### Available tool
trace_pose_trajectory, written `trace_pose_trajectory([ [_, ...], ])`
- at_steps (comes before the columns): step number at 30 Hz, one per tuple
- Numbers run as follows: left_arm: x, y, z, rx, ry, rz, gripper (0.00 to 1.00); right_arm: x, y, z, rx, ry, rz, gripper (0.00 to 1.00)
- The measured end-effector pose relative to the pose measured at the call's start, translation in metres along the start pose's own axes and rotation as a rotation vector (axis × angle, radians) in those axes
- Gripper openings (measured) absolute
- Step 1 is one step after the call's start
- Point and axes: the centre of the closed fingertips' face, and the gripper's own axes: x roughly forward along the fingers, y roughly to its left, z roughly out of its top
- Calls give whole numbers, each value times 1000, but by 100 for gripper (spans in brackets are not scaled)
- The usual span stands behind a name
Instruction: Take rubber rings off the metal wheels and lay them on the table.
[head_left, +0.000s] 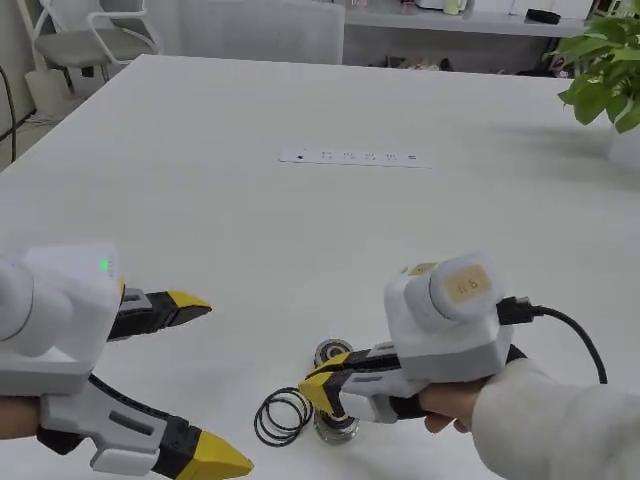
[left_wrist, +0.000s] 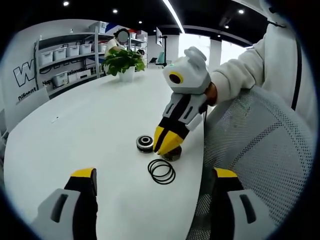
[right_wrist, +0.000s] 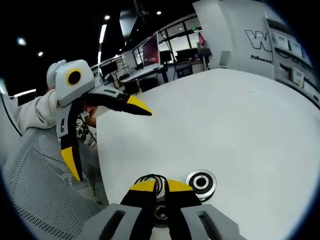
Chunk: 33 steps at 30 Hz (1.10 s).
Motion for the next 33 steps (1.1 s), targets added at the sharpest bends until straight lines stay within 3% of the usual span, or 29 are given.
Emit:
trace_pose_trajectory([
  [18, -1, -1, 5, 7, -17, -2, 89, -20, -30, 26, 49, -114, -85, 6],
  [27, -7, -2, 32, -3, -108, -4, 88, -27, -47, 25, 73, -131, -129, 7],
  [30, -12, -1, 52, 6, -166, -2, 88, -29, -56, 18, 74, -112, -149, 7],
  [33, -14, 1, 64, 9, -189, -2, 88, -32, -63, 9, 72, -89, -163, 7],
])
